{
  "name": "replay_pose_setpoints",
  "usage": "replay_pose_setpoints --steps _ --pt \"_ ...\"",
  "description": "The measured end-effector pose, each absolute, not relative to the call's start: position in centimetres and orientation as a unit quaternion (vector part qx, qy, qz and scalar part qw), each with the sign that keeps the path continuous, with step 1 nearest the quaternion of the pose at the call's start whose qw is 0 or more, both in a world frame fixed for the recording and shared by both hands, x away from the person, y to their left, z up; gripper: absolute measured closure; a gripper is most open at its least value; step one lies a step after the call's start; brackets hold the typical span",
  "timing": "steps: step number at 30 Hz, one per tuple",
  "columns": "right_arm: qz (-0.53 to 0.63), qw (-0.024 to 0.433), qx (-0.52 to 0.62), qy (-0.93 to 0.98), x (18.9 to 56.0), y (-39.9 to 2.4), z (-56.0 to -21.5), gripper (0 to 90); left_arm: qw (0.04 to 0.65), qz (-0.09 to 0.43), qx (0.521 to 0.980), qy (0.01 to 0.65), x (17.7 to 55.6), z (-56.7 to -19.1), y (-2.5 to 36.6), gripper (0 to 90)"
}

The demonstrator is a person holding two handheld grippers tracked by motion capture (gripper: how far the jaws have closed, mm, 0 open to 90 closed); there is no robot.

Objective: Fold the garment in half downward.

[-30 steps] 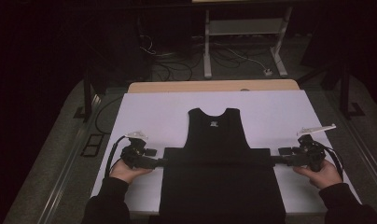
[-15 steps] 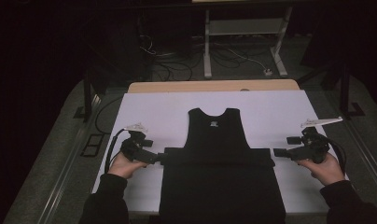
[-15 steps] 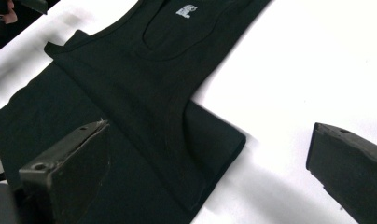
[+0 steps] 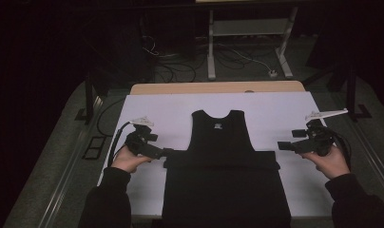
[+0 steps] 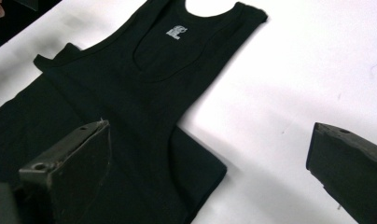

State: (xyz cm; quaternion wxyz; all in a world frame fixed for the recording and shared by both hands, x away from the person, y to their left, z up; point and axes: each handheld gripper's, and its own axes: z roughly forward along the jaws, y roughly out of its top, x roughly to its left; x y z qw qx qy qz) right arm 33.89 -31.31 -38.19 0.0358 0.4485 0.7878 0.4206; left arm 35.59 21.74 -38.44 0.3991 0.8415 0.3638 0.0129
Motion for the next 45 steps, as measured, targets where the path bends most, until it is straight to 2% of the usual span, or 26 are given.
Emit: replay_pose_setpoints --steps 8,29,45 --pt "0.418 0.056 0.451 0.787 34.9 -31.5 -37.4 0.0 0.391 0.017 0.846 0.362 36.5 -37.9 21.5 0.0" --pt "0.406 0.055 0.438 0.800 37.3 -30.3 -36.5 0.0 0.396 0.021 0.842 0.365 39.0 -37.1 21.1 0.0" --pt "0.404 0.054 0.433 0.804 38.9 -29.2 -36.5 0.0 0.381 0.015 0.849 0.365 40.5 -38.0 20.3 0.0"
